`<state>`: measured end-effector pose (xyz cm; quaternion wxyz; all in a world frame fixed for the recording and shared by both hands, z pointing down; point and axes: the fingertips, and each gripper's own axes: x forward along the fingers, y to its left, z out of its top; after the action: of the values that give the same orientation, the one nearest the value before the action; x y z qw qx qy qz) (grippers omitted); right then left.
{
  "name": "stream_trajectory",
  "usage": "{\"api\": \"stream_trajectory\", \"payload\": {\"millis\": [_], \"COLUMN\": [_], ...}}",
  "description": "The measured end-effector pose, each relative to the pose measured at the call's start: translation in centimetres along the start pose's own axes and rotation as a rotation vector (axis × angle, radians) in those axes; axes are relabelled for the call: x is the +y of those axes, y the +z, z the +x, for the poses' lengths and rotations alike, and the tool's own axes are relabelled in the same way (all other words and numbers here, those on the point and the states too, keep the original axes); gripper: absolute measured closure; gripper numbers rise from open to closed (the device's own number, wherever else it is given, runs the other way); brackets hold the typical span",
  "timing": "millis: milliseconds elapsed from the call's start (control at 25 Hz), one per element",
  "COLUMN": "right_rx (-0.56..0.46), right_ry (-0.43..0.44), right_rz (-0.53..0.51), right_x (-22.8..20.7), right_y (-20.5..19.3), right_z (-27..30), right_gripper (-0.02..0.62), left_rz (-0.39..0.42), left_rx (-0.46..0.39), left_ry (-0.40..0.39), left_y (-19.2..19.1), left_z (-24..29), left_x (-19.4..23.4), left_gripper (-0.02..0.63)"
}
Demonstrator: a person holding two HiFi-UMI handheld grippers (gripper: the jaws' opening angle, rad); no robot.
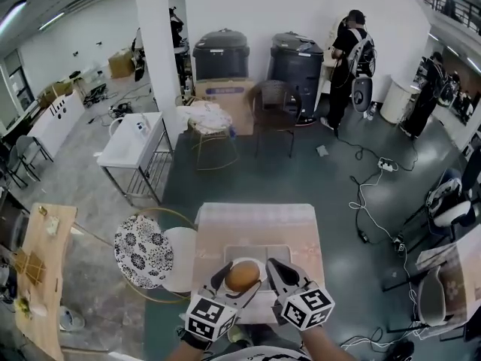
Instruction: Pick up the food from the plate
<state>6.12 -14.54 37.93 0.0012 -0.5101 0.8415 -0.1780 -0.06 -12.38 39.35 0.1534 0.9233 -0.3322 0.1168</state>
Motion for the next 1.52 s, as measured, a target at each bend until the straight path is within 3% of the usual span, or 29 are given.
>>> {"api": "stream_trajectory", "payload": {"millis": [320,1360,1520], "right_rx": [-0.040,-0.056,-0.018], "right_ry": [0.015,0.037,0.039], "right_rz": [-0.045,-0.108,-0.093], "right_x": [0.4,0.5,0.5], "right_y": [2.9,4.0,3.0], "right_z": [-0.2,-0.7,-0.1], "right_gripper": [0.580,0.581,0.581], "left_rz": [0.025,0.055,0.024], "left_rx": [-0.059,-0.104,-0.080], "left_ry": [-0.006,0.026,0.029], "left_y": [3.2,4.3,3.6], "left_z": [-0.5,-0.2,-0.1], "left_x": [-1.0,-1.4,-0.9], "left_gripper": [0.272,0.272,0.272]}}
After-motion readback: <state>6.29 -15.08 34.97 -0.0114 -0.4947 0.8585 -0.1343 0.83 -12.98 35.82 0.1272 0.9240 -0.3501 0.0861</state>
